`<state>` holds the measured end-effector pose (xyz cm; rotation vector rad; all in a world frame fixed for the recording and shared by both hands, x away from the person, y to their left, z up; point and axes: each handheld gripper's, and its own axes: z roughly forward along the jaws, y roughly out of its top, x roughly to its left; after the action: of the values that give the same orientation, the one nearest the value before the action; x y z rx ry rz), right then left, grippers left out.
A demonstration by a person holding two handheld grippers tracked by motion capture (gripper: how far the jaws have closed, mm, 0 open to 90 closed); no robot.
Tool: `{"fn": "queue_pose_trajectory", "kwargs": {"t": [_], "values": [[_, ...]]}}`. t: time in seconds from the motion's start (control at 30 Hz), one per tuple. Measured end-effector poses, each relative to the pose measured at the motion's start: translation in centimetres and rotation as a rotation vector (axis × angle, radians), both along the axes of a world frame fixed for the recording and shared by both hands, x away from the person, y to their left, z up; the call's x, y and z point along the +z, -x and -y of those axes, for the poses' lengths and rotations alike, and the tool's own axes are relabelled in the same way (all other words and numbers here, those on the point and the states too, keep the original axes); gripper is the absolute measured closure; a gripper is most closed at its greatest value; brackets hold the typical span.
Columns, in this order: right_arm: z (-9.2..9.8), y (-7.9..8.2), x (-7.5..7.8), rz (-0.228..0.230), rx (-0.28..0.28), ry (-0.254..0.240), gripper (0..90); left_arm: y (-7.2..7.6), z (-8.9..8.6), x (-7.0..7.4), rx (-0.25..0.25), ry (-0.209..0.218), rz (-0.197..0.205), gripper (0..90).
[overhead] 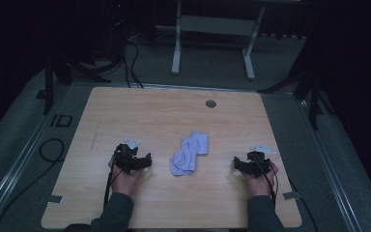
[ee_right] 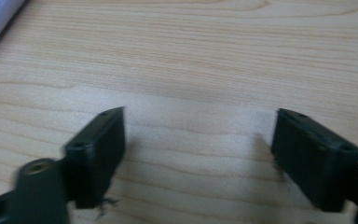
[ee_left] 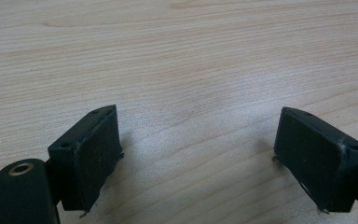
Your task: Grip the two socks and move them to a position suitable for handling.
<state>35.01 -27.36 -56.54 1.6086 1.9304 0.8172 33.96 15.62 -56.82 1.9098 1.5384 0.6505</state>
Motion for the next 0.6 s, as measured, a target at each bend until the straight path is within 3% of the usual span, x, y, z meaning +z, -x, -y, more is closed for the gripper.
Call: {"fn": "queue_pose_trajectory", "kwargs": {"t": [0.33, 0.5, 0.6], "values": [[-0.1, 0.5, 0.9, 0.001, 0.027, 0.004, 35.4, 0.0, 0.0, 0.0, 0.001, 0.001, 0.0, 14.3], [-0.6, 0.9, 1.6, 0.027, 0.086, 0.01, 48.3, 0.0, 0.0, 0.0, 0.0, 0.0, -0.001, 14.3], [-0.9, 1.2, 2.7, 0.053, 0.143, -0.013, 60.6, 0.0, -0.1, 0.0, -0.003, 0.001, 0.0, 14.5]]}}
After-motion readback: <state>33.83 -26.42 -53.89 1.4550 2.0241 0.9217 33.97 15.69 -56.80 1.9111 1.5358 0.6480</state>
